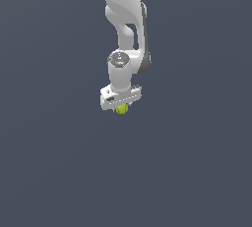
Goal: Pick up the object and move it to a goal position.
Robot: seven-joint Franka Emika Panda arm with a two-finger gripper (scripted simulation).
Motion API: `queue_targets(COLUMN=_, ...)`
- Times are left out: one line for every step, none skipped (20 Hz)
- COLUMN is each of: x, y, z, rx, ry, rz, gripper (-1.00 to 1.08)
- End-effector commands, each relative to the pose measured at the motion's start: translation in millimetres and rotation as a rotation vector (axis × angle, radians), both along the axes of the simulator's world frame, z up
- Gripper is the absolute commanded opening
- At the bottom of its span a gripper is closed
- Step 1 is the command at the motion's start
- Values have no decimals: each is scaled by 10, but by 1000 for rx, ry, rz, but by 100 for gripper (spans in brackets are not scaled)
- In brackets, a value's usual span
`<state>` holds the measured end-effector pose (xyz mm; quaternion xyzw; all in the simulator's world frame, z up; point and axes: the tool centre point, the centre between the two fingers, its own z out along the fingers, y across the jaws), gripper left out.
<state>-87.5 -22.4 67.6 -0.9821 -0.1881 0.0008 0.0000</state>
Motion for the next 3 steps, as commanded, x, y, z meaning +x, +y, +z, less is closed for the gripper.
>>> queue_targets(x=-34, y=-26, z=17, rx=0, ry=-2, rz=1, gripper=-100)
queue_targets(x=-40, y=-31, z=19, rx=0, ry=-2, rz=1, gripper=-100)
queue_targets(x=-41, y=-32, z=19, rx=0, ry=-2, rz=1, gripper=-100)
